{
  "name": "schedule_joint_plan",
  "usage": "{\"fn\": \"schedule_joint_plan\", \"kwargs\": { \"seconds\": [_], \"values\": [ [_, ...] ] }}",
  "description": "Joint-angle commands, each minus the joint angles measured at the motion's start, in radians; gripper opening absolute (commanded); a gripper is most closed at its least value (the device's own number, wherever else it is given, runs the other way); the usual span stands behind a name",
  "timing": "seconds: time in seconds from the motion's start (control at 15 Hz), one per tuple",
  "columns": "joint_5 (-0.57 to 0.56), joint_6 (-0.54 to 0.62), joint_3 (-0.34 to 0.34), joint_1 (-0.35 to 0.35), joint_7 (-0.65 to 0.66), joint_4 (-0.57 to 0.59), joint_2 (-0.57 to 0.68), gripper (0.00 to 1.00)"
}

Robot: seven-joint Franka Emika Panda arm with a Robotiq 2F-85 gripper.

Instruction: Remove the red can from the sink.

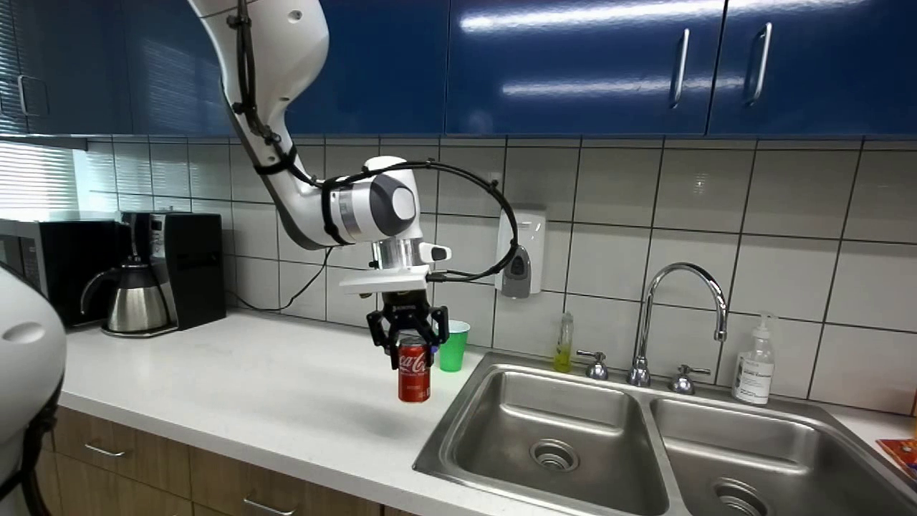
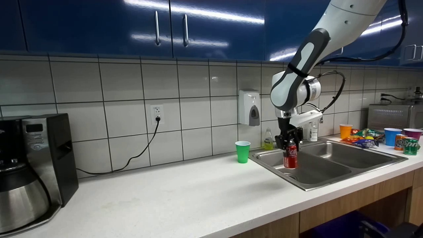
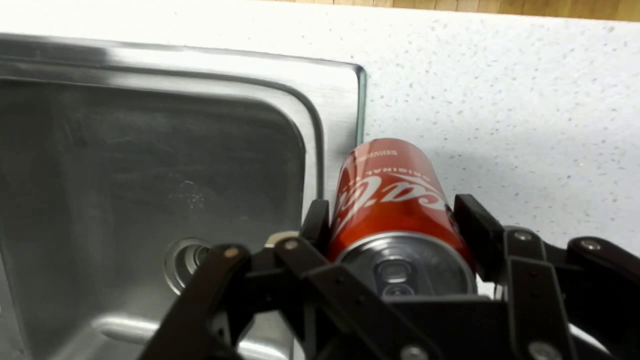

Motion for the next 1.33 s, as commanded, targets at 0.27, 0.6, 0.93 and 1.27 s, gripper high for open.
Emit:
{"fn": "schedule_joint_plan", "kwargs": {
  "seconds": [0.27,0.6,0.93,1.27],
  "values": [
    [-0.014,0.036,0.067,0.055,0.046,-0.013,0.002,0.41],
    [-0.025,0.083,0.071,0.069,0.063,-0.008,0.058,0.41],
    [-0.029,0.133,0.064,0.077,0.08,-0.004,0.121,0.41],
    [-0.033,0.176,0.055,0.089,0.096,0.0,0.166,0.41]
  ]
}}
